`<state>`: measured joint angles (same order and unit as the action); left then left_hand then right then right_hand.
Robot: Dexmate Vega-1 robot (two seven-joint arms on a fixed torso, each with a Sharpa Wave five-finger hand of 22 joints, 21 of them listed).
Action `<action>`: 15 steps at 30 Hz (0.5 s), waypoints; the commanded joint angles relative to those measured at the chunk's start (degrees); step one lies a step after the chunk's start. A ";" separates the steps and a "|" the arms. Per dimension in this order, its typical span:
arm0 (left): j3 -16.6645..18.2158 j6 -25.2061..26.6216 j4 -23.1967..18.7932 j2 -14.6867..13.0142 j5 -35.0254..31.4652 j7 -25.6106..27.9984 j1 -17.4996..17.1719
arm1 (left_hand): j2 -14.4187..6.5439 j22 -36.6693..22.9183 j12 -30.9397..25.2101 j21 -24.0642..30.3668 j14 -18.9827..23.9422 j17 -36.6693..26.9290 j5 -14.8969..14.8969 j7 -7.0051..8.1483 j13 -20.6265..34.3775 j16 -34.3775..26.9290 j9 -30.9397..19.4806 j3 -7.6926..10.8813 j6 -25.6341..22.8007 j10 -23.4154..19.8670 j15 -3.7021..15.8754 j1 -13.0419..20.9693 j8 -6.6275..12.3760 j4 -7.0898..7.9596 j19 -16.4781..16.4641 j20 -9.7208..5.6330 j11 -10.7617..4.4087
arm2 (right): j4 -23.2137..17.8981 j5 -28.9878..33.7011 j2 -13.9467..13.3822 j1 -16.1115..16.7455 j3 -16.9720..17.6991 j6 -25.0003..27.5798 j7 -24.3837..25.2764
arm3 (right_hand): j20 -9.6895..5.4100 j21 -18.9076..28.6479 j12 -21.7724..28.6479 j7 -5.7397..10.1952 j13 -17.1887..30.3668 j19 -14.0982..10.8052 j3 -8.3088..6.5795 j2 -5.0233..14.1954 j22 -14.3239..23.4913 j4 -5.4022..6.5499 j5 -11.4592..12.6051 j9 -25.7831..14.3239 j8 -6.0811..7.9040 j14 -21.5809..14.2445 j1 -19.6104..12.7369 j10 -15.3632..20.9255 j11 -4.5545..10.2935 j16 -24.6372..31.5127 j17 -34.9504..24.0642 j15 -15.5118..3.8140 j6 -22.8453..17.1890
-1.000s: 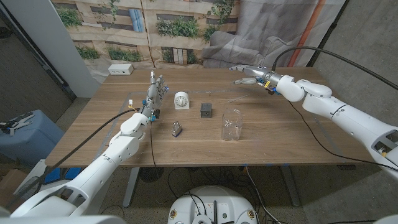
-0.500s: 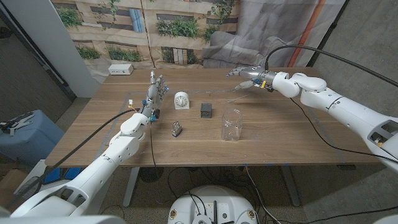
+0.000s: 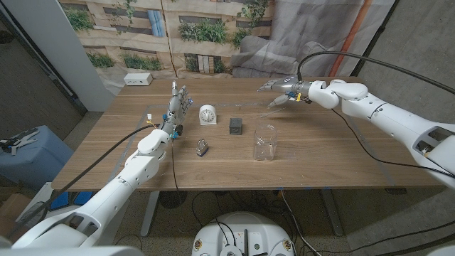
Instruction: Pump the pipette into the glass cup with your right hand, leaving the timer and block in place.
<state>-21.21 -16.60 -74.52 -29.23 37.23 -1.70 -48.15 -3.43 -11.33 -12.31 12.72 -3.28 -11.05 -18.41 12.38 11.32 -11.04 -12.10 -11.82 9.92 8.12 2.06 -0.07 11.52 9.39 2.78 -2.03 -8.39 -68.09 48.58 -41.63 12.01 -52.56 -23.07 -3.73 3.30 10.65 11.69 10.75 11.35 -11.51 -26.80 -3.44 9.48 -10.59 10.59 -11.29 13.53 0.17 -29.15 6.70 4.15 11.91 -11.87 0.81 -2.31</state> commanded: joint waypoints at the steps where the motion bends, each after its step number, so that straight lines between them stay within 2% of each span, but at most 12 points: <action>1: 0.01 -0.01 -0.01 0.01 0.01 0.00 0.01 | -2.50 -0.11 -0.24 0.30 -0.55 -0.34 -0.40 0.32 0.31 -0.33 -0.13 -0.42 0.15 0.13 6.55 -0.07 0.35 0.00 0.33 -5.15 -0.20 | 6.74 3.30 1.95 -4.33 -4.54 -4.11 3.19 | -0.28 0.37 1.00 0.56 0.31 -1.02 -0.47 -0.21 0.21 -0.01 0.20 -0.12 -0.13 -0.81 -1.87 2.08 0.67 0.82 -0.35 -0.54 0.39; 6: 0.01 -0.01 0.00 0.01 0.01 0.00 0.00 | -2.51 -0.11 -0.27 0.30 -0.57 -0.35 -0.40 0.32 0.31 -0.33 -0.13 -0.41 0.16 0.07 6.58 -0.07 0.34 0.00 0.33 -5.15 -0.15 | 8.45 2.25 2.32 -4.44 -4.93 -4.68 4.53 | -0.55 0.63 1.67 1.11 0.47 -2.16 -0.48 -0.78 0.22 0.17 0.18 -0.09 0.77 -2.18 -3.73 4.96 1.77 1.53 -0.55 -2.08 -1.27; 12: 0.01 -0.01 0.00 0.01 0.01 0.00 0.00 | -2.52 -0.11 -0.25 0.30 -0.55 -0.34 -0.39 0.32 0.31 -0.33 -0.13 -0.41 0.16 0.11 6.63 -0.07 0.34 0.00 0.34 -5.15 -0.17 | 11.85 -0.58 3.39 -4.65 -5.02 -5.39 5.70 | -1.07 0.81 2.43 0.69 0.60 -4.26 -0.39 -1.78 0.23 0.36 0.37 0.08 3.31 -5.20 -7.40 10.29 4.71 2.89 -0.76 -4.61 -6.92; 15: 0.01 -0.01 -0.01 0.01 0.01 0.00 0.00 | -2.52 -0.11 -0.25 0.30 -0.56 -0.34 -0.40 0.32 0.31 -0.33 -0.13 -0.41 0.17 0.12 6.65 -0.07 0.34 0.00 0.35 -5.12 -0.20 | 12.79 -0.45 3.68 -5.20 -5.84 -5.80 5.79 | -1.44 0.88 2.62 0.54 0.58 -5.08 -0.37 -2.17 0.23 0.30 0.44 0.16 4.11 -6.17 -8.72 12.18 5.65 3.29 -0.77 -5.15 -8.88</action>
<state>-21.20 -16.60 -74.52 -29.23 37.24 -1.69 -48.15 -3.43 -11.33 -12.31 12.72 -3.28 -11.05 -18.41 12.38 11.32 -11.04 -12.10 -11.82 9.92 8.12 2.06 -0.07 11.52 9.39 2.78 -2.03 -8.39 -60.29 49.79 -39.42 8.31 -56.54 -27.02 0.17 1.98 11.09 13.98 11.29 11.88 -15.69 -26.95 -5.32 9.47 -10.43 10.59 -11.18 16.94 -4.98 -36.29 17.12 9.16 14.64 -12.41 -2.07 -9.75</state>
